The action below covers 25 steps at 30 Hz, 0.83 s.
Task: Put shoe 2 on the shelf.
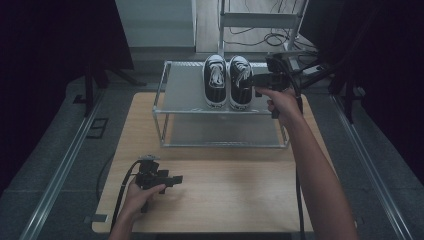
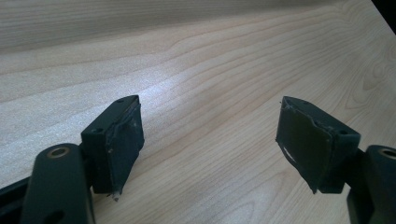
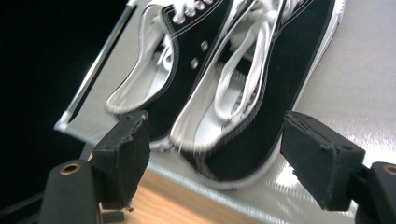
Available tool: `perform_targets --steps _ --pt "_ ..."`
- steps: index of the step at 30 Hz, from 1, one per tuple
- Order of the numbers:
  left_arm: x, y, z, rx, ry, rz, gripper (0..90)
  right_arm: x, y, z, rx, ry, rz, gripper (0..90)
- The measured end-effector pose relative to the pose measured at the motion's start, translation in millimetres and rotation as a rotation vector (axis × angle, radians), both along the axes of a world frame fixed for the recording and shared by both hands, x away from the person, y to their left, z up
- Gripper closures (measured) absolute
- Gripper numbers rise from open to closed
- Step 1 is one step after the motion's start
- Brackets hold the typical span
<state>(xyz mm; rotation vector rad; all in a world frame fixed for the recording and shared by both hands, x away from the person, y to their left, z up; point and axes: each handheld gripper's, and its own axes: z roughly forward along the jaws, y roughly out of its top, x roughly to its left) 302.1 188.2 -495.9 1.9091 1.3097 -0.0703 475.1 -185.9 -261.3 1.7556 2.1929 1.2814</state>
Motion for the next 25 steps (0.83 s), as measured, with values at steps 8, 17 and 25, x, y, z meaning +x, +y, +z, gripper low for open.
perform_targets --steps 8,17,25 --pt "-1.0 -4.4 -1.0 0.013 -0.004 -0.012 23.0 -32.9 -18.1 -10.0 0.014 -0.054 0.06 25.3" --pt "-1.1 -3.9 -0.6 0.012 -0.005 -0.01 23.0 -57.0 -31.6 -31.8 0.008 -0.094 0.127 27.5" --pt "-1.4 -4.5 -1.0 0.02 -0.009 -0.017 23.0 -65.8 -34.9 -39.0 0.017 -0.136 0.177 28.6"
